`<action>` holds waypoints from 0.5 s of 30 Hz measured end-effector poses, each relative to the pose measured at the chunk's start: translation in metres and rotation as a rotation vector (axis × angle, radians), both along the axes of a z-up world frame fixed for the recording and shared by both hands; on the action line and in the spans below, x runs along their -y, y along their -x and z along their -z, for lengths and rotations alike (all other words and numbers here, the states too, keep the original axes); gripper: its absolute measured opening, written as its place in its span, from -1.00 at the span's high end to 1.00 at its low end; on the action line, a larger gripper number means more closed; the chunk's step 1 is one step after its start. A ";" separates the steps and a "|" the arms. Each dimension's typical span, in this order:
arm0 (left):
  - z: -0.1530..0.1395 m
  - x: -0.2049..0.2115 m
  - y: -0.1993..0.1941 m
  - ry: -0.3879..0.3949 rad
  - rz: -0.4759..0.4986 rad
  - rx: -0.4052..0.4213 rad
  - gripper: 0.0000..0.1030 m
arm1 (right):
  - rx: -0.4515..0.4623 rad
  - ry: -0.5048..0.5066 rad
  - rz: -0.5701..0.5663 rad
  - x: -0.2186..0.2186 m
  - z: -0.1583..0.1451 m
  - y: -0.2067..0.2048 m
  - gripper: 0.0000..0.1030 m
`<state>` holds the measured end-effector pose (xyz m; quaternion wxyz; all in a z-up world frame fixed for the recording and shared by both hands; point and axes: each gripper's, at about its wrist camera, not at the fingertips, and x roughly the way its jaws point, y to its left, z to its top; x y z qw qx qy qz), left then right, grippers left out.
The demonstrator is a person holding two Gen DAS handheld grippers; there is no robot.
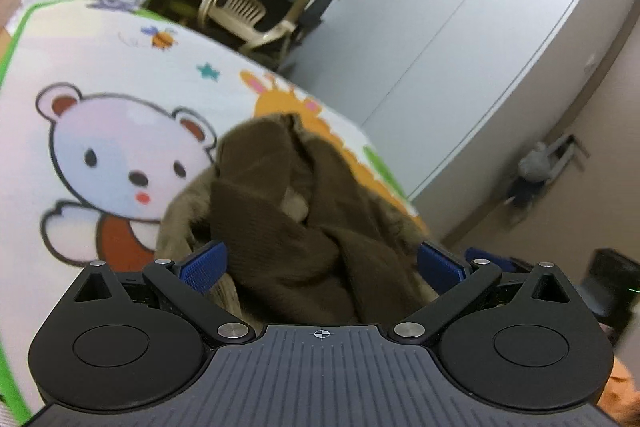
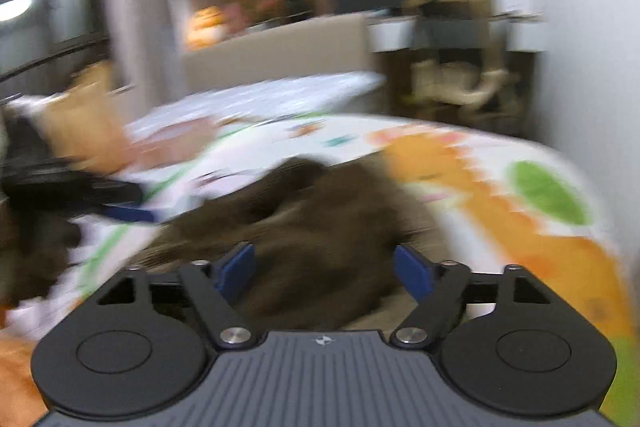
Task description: Fold clothes
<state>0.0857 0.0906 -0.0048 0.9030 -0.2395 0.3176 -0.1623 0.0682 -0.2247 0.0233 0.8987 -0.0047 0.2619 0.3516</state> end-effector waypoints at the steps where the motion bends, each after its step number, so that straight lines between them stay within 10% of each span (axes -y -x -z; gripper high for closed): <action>1: 0.005 0.003 -0.007 -0.017 -0.013 -0.013 -1.00 | -0.012 0.022 -0.077 -0.012 0.003 0.004 -0.58; 5: 0.015 0.008 -0.020 -0.031 -0.034 -0.045 -1.00 | 0.022 0.150 -0.257 -0.056 0.025 0.027 -0.53; 7: 0.014 0.009 -0.020 -0.025 -0.029 -0.039 -1.00 | 0.079 0.228 -0.248 -0.070 0.033 0.028 0.13; 9: 0.012 0.008 -0.017 -0.027 -0.028 -0.031 -1.00 | 0.070 0.184 -0.200 -0.062 0.023 0.012 0.48; 15: 0.019 0.007 -0.016 0.011 -0.045 -0.064 -1.00 | 0.219 0.043 0.246 0.016 -0.044 -0.068 0.55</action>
